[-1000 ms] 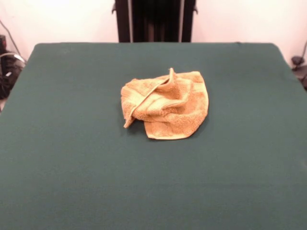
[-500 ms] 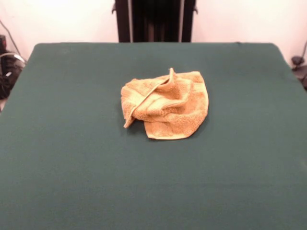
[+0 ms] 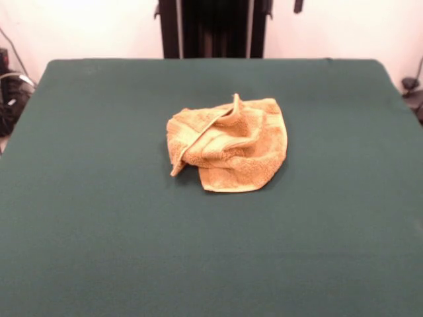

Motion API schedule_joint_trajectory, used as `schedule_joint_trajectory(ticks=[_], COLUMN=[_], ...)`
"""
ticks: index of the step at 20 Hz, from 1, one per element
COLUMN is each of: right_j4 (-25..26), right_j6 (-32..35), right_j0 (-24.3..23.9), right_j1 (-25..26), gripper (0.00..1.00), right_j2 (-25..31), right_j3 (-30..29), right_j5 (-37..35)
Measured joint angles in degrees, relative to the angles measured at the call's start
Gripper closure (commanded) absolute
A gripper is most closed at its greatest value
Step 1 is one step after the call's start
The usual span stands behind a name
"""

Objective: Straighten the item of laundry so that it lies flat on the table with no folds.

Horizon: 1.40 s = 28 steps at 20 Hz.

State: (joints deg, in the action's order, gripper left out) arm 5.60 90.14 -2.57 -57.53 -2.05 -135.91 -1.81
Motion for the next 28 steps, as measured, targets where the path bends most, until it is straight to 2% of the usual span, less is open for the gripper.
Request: schedule_joint_trajectory(ticks=[3, 6, 10, 14, 21, 25, 28], right_j4=[1.0, 1.8, 1.8, 1.9, 1.9, 1.5, 0.3], right_j6=[0.0, 0.0, 0.0, 0.0, 0.0, 0.0, 0.0], right_j0=[0.0, -0.2, -0.3, 0.5, 5.6, 6.1, 5.0], right_j1=[1.1, 0.1, -5.4, -13.4, -22.3, -24.0, -23.5], gripper=[0.00, 0.00, 0.00, 0.00, 0.00, 0.00, 0.00], right_j2=[-0.3, -0.7, -1.2, -1.8, -1.8, -1.5, -0.8], right_j3=[-1.5, -4.2, -8.3, -11.7, -9.5, -7.1, -6.2], right_j5=[2.2, 2.3, 0.4, -4.2, -18.1, -25.3, -26.4])
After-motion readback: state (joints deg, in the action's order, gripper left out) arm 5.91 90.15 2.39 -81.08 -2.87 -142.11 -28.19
